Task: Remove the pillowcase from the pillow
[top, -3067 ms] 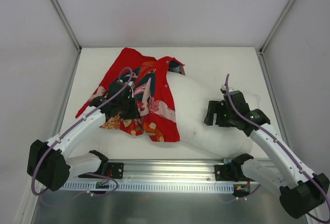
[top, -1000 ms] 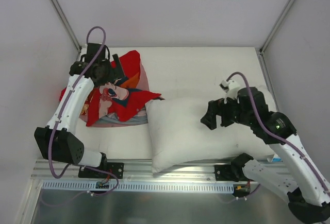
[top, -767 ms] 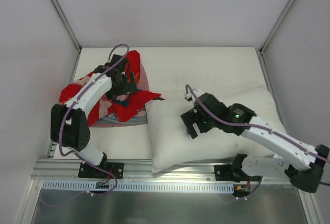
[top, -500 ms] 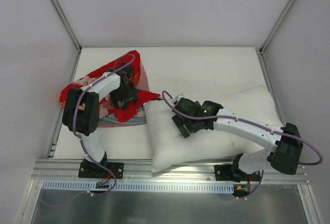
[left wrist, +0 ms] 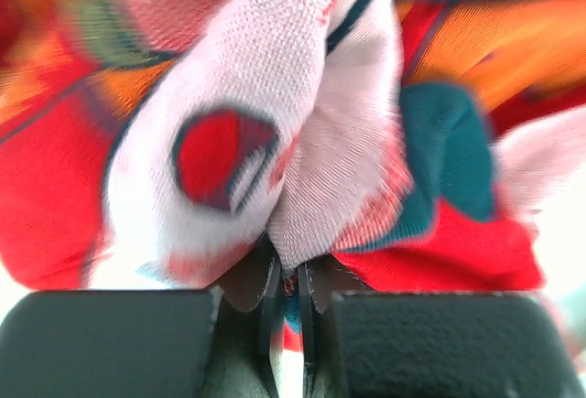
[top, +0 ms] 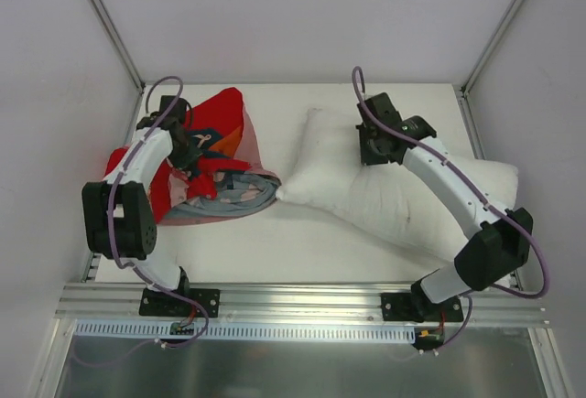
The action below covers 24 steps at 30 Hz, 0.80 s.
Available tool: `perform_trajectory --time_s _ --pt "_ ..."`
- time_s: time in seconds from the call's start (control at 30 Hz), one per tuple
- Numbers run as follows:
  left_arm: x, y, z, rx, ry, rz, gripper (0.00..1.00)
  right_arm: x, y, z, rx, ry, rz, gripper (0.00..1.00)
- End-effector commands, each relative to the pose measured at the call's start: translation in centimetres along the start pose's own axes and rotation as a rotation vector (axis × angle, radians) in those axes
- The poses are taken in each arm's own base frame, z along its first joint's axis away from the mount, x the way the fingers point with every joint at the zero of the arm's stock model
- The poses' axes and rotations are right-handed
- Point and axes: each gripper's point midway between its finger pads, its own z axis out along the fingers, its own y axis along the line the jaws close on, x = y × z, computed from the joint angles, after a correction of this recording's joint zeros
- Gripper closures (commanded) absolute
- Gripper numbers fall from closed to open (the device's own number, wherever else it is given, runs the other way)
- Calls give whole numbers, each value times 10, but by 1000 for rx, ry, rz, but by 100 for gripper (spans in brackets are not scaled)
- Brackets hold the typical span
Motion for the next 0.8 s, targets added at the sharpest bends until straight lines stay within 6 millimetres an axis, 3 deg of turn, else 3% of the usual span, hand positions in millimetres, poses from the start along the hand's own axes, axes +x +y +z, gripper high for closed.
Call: perform_trajectory --time_s 0.0,0.03,0.1,0.13,0.17,0.23,0.27,0.3,0.33,0.37,0.4,0.47,0.5,0.57,0.6,0.7,0.77 --pt "-23 2 -46 77 -120 -33 100 -60 7 -17 -75 -127 93 99" --pt "-27 0 -56 97 -143 -35 100 -80 10 -26 -97 -171 120 99" --pt "-29 -3 -65 128 -157 -16 100 -95 16 -14 -112 -162 165 99" --pt "-32 -5 -73 146 -177 -14 100 -114 21 -20 -143 -197 179 99" --pt "-33 -5 -77 155 -186 -9 100 -116 31 -3 -161 -161 173 99" --pt "-37 -6 -89 179 -214 13 100 -124 46 7 -219 -133 168 97" --pt "-37 -7 -91 185 -220 15 100 -137 50 5 -223 -149 175 83" --pt "-39 -8 -99 201 -236 21 100 -134 53 25 -204 -106 174 67" --pt "-39 -9 -102 212 -239 26 96 -131 53 28 -197 -77 175 47" --pt "-39 -10 -105 224 -245 42 74 -134 56 27 -208 -76 175 15" --pt "-38 -14 -113 257 -249 54 53 -135 56 24 -215 -79 173 6" --pt "-38 -15 -120 279 -260 68 3 -131 52 18 -211 -88 158 1" --pt "-38 -18 -125 299 -263 75 1 -135 46 2 -211 -125 156 0" --pt "-41 -19 -138 320 -288 72 1 -135 35 -9 -183 -163 106 4" --pt "-44 -23 -150 355 -306 75 1 -131 25 -20 -160 -184 93 4" --pt "-48 -35 -177 440 -335 86 1 -117 -2 -29 -54 -202 36 4" --pt "-47 -43 -189 498 -332 90 1 -112 -24 -54 14 -255 53 4"
